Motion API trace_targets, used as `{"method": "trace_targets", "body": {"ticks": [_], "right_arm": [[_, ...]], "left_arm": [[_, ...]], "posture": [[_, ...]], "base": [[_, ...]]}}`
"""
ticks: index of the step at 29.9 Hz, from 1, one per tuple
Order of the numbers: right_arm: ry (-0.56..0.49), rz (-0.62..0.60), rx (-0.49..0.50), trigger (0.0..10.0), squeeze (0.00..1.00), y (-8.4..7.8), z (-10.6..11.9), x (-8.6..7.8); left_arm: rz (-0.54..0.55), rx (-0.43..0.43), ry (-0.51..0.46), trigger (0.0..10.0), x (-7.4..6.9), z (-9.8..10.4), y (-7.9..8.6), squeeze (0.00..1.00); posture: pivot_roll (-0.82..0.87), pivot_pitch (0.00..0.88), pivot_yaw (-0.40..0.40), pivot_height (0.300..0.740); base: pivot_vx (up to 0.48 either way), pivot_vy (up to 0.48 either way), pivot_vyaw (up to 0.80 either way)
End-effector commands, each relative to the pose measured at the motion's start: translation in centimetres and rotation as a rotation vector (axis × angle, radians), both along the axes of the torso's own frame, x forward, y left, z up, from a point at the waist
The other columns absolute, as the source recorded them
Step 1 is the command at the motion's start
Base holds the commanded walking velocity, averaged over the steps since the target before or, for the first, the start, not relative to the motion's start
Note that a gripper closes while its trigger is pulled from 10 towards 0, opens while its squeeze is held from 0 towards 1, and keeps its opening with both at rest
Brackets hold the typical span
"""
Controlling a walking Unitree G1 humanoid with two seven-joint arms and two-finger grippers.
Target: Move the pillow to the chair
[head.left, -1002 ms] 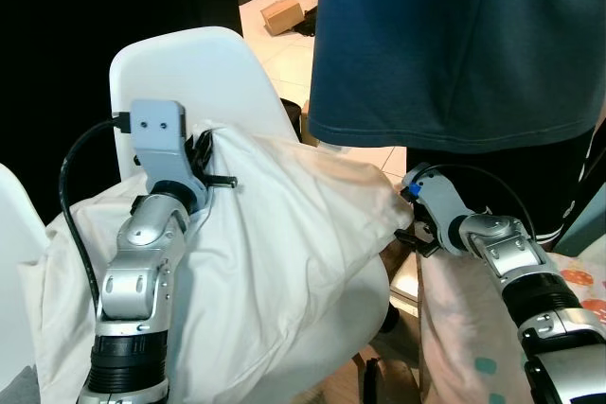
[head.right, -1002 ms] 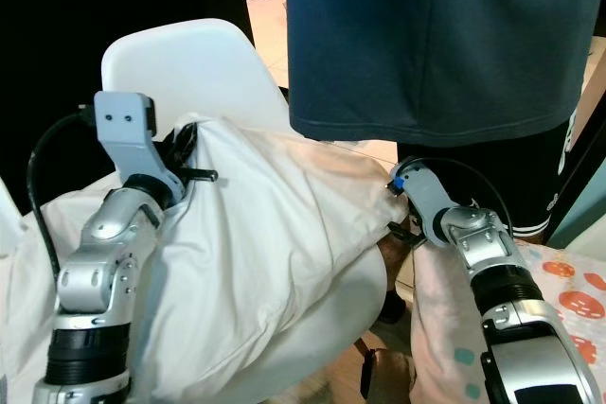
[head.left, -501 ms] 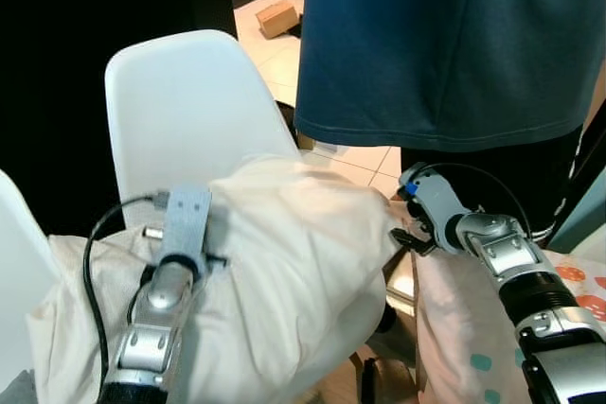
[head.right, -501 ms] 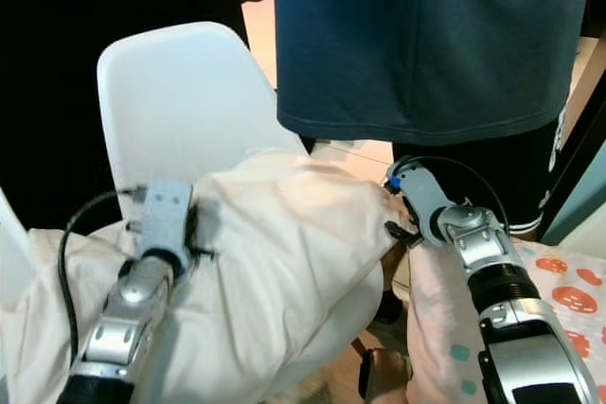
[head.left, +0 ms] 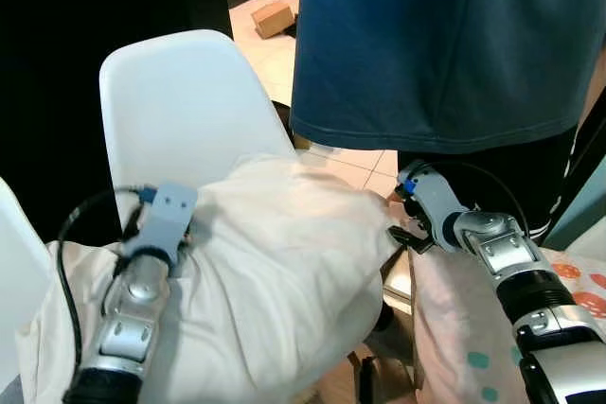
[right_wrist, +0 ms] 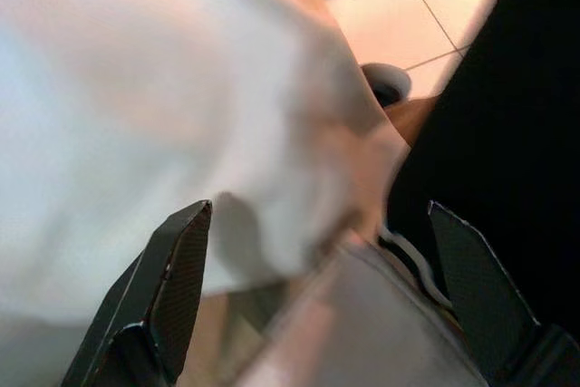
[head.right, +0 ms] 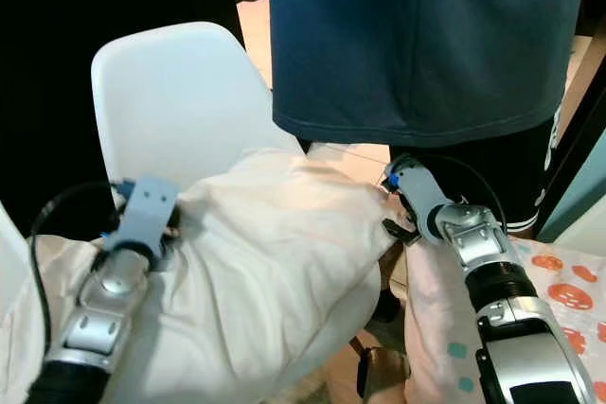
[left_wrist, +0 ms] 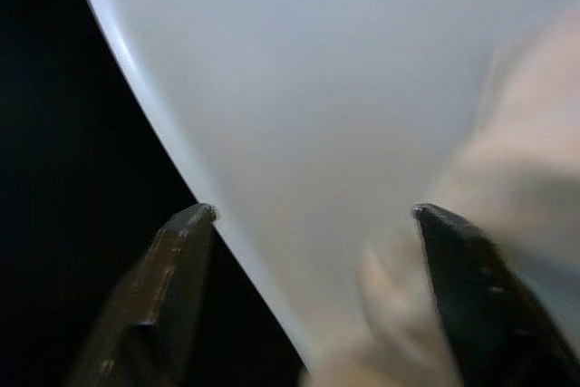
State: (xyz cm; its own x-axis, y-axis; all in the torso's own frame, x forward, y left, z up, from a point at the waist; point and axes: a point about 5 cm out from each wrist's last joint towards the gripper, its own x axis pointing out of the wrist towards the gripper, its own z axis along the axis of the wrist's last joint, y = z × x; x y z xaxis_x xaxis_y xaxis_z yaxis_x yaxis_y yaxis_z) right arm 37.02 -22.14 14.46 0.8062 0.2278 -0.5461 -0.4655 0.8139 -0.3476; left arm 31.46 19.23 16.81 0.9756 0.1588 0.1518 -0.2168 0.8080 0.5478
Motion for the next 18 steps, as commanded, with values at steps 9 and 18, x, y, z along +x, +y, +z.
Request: {"method": "trace_targets", "body": {"ticks": [9,18], "right_arm": [[0.018,-0.065,0.072,10.0,0.00,1.4,-1.4,-0.1],[-0.119,-0.146,0.236,10.0,0.00,2.3,-0.6,0.7]], "left_arm": [[-0.113,-0.119,-0.025,10.0,-1.2,0.5,-2.5,1.00],[-0.146,-0.331,-0.025,10.0,-1.3,0.5,-3.2,0.00]], "posture": [[-0.08,0.091,0.044,0.560],[-0.08,0.098,0.039,0.560]], "base": [[0.000,0.000,0.00],[0.000,0.000,0.00]]}}
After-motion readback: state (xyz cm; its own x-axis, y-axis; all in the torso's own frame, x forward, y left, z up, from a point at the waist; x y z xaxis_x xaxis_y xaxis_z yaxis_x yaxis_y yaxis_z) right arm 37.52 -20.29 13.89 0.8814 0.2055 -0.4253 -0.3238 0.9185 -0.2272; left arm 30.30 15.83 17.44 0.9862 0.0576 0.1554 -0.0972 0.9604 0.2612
